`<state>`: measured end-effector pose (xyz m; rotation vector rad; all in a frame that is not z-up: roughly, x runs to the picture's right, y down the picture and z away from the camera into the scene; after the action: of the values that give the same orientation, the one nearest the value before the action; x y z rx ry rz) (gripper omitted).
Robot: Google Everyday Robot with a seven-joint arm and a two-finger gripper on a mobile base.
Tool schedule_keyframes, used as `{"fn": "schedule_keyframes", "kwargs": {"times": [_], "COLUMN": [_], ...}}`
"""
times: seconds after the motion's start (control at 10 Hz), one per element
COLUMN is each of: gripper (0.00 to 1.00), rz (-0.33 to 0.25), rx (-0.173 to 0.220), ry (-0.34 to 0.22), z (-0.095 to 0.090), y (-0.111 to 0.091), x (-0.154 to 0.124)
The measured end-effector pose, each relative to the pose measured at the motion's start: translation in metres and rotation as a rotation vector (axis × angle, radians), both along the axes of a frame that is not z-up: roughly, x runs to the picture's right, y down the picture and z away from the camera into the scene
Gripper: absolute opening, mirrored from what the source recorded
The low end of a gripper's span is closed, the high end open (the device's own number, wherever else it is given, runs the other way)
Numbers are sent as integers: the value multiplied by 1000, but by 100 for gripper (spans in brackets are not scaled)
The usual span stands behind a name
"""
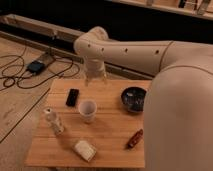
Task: Move the arm in a circular motion
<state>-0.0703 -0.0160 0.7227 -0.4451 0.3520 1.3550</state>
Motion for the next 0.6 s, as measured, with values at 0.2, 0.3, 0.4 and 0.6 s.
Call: {"fn": "schedule_keyframes", "kwargs": {"times": [0.2,0.3,0.4,0.6], "gripper": [65,65,65,65], "rz": [-67,-97,-109,-112], "rx": [-25,-58,-82,-150], "ry": [-60,-92,-106,-107], "z": [-21,-34,-41,-53], "y": [29,51,64,95], "x": [-39,-56,-62,-57]}}
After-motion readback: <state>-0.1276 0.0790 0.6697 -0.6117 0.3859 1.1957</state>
